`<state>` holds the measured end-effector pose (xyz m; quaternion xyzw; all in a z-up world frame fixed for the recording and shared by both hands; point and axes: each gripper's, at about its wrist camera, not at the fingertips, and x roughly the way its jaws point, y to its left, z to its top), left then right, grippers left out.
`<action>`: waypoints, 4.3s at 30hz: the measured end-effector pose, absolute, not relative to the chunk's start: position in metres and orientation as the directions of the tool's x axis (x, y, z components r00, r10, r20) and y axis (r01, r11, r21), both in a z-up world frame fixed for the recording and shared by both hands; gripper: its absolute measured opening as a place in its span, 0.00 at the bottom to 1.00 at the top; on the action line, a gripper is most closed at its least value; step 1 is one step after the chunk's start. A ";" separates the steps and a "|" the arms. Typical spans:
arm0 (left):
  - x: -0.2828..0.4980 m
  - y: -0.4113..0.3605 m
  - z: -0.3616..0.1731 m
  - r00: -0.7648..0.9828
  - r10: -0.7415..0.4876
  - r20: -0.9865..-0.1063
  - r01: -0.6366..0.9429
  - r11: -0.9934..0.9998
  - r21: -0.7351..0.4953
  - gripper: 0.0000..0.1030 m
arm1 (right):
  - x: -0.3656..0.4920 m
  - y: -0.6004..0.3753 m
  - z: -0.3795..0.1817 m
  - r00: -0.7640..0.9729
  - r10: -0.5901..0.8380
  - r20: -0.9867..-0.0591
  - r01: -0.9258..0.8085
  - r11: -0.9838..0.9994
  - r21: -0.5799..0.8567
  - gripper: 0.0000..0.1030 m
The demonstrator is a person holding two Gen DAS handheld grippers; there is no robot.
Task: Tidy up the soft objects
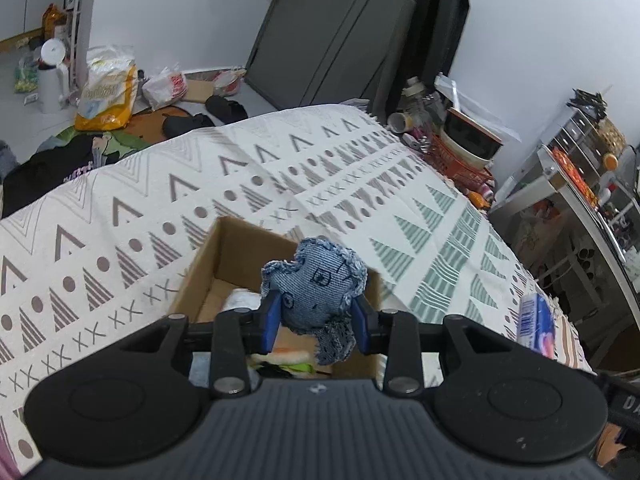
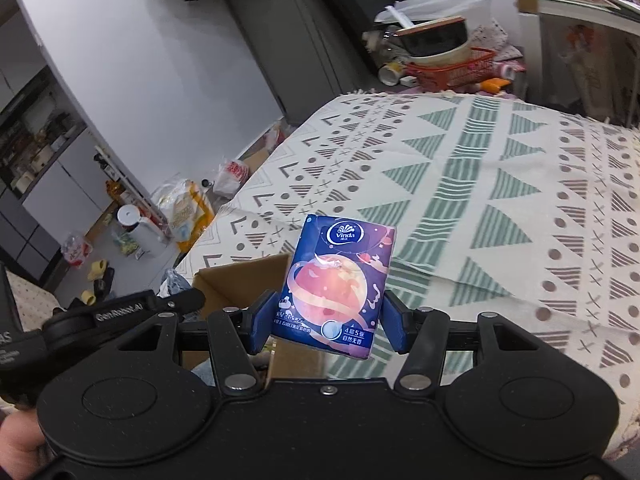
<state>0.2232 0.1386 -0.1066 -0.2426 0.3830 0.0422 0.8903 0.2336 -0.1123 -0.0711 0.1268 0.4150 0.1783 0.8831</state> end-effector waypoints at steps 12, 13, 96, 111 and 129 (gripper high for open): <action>0.217 0.183 -0.142 0.713 -0.119 -0.691 -0.307 0.833 -0.460 0.52 | 0.245 -0.043 -0.084 0.554 0.443 -0.705 -0.293 0.896 0.333 0.53; 0.213 0.186 -0.141 0.719 -0.116 -0.685 -0.311 0.828 -0.466 0.55 | 0.246 -0.038 -0.085 0.550 0.445 -0.706 -0.298 0.895 0.332 0.53; 0.066 -0.006 0.021 0.699 0.028 -0.715 -0.129 0.988 -0.087 0.88 | 0.103 -0.234 0.015 0.698 0.315 -0.643 -0.145 0.942 0.304 1.00; 0.033 -0.013 0.034 0.714 0.055 -0.698 -0.178 0.978 -0.106 0.93 | 0.075 -0.256 0.021 0.717 0.294 -0.633 -0.129 0.947 0.294 1.00; 0.011 -0.029 0.040 0.731 0.069 -0.679 -0.154 0.986 -0.065 0.99 | 0.055 -0.262 0.026 0.736 0.310 -0.601 -0.174 0.946 0.275 1.00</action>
